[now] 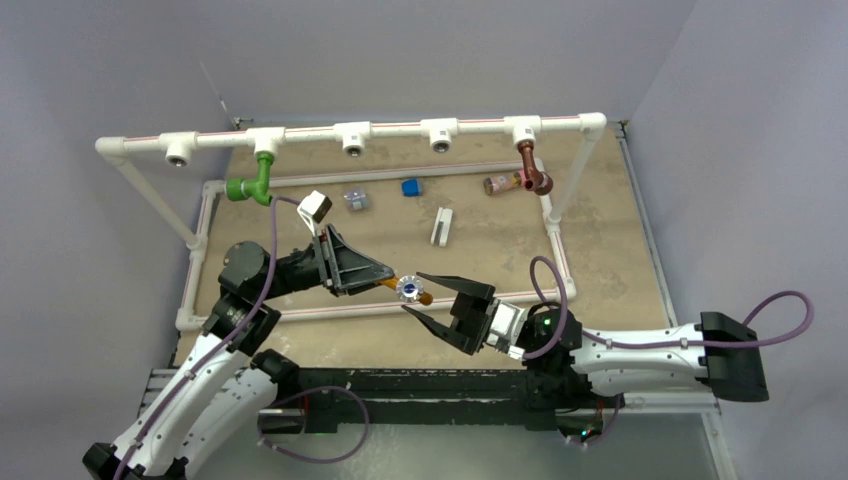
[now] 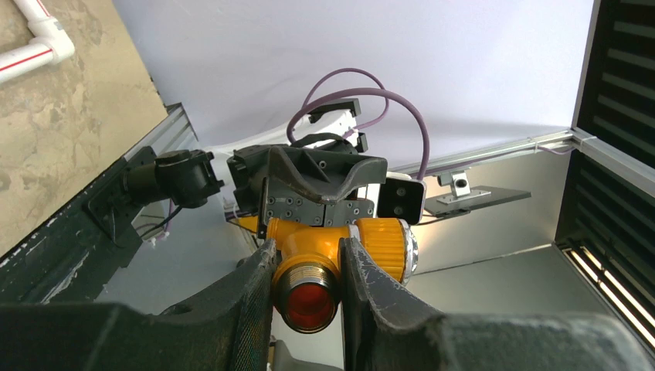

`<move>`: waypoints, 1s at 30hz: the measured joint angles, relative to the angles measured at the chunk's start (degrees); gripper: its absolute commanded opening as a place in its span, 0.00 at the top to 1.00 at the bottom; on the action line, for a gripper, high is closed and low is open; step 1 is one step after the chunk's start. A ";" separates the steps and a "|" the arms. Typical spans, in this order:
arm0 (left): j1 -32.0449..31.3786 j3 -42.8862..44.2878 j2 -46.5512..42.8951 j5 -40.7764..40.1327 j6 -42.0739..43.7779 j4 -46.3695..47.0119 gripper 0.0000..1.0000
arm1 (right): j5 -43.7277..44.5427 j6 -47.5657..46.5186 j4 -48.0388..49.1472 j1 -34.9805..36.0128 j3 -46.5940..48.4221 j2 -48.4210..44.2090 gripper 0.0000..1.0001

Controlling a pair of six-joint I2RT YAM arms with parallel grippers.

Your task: Install the water faucets

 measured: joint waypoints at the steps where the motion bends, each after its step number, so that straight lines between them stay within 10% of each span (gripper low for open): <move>1: 0.00 -0.04 0.11 0.07 -0.48 0.42 1.00 | -0.22 0.00 0.02 0.00 0.26 0.02 0.45; 21: 0.00 -0.15 1.60 1.92 -4.02 6.71 1.00 | -1.05 0.24 0.37 0.00 0.66 0.42 0.66; 25: 0.00 -0.87 1.86 2.12 -4.26 7.54 1.00 | -0.81 0.48 0.87 0.00 0.61 0.42 0.99; 30: 0.02 -0.90 1.97 2.10 -4.57 8.13 0.99 | -0.20 0.55 1.77 -0.15 0.57 0.68 1.00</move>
